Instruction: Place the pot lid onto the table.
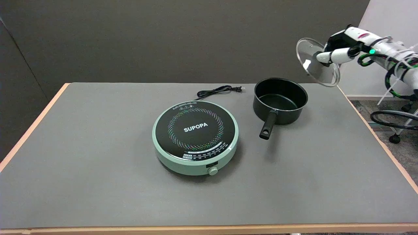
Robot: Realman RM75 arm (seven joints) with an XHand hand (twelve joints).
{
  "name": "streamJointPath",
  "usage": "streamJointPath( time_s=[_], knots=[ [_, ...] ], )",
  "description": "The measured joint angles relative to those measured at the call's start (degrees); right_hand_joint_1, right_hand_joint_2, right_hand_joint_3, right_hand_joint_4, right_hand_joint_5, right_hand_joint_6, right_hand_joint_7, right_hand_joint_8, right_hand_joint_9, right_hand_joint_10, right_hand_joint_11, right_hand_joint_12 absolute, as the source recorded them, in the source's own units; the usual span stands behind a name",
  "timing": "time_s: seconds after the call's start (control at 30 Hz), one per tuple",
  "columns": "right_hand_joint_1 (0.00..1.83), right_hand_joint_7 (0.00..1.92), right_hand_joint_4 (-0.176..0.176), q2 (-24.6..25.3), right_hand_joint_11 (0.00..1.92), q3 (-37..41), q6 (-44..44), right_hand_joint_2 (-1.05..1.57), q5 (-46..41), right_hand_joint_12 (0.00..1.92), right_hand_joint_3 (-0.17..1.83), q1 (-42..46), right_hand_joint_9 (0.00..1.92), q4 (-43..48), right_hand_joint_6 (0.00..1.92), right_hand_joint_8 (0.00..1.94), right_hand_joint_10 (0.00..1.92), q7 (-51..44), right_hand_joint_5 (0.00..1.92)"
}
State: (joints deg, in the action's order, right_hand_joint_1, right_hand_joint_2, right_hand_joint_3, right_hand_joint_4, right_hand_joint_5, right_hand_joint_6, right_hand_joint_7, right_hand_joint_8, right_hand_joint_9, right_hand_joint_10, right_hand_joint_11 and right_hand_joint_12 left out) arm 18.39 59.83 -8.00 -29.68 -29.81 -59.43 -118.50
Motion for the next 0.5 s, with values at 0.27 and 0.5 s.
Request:
streamJointPath(
  time_s=[0.27,0.5],
  knots=[
    [1.22,1.03,-0.084,-0.4,0.73,12.0,-2.7,1.04,-4.4,1.4,0.27,10.6,0.95,0.5,1.36,1.02,1.18,0.1,0.73],
    [1.22,1.03,-0.1,-0.4,0.72,21.3,-4.7,1.03,-7.0,1.46,0.28,19.1,0.94,1.2,1.32,1.05,1.2,0.1,0.74]
  ],
)
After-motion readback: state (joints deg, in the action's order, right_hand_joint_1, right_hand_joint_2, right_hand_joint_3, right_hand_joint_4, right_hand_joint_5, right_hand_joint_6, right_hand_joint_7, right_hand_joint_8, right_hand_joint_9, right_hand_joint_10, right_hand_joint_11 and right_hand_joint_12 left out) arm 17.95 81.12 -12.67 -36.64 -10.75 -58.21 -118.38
